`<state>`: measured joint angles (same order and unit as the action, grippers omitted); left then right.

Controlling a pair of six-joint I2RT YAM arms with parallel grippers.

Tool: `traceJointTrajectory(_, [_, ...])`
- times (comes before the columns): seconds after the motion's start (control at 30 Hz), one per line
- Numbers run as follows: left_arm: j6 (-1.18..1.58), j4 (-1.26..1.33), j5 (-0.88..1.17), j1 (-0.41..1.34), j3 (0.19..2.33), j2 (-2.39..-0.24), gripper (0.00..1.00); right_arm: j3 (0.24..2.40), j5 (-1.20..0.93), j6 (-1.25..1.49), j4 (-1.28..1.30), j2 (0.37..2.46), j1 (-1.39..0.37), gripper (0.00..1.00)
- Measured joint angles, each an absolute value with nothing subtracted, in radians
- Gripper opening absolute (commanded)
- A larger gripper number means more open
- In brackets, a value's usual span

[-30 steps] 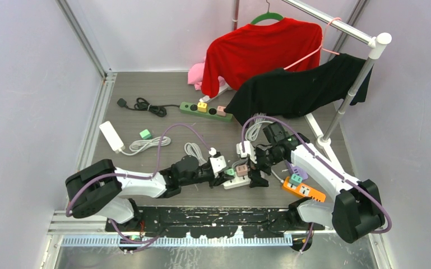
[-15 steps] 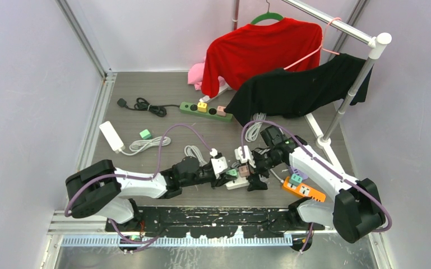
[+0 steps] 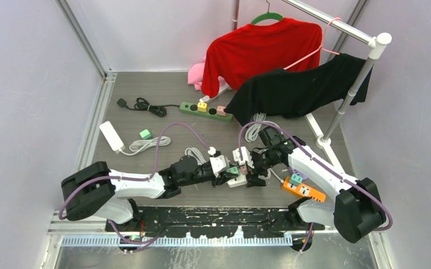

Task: Pull the plug off the socket
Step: Remove the plug from the socket.

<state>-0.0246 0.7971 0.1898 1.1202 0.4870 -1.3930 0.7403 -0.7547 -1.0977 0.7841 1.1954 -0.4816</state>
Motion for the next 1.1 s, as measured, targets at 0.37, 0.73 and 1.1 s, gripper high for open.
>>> traceJointTrajectory(0.37, [-0.028,0.781,0.183,1.124,0.488,-1.378,0.0,0.741,-0.732,-1.119,0.791,1.195,-0.498,0.01])
traceJointTrajectory(0.73, [0.062,0.554,0.229,1.047,0.531,-1.158,0.0,0.797,-0.641,-1.064,0.779,1.275,-0.571,0.01])
traceJointTrajectory(1.1, [0.011,0.342,0.28,1.058,0.559,-1.05,0.0,0.815,-0.635,-1.045,0.846,1.275,-0.54,0.01])
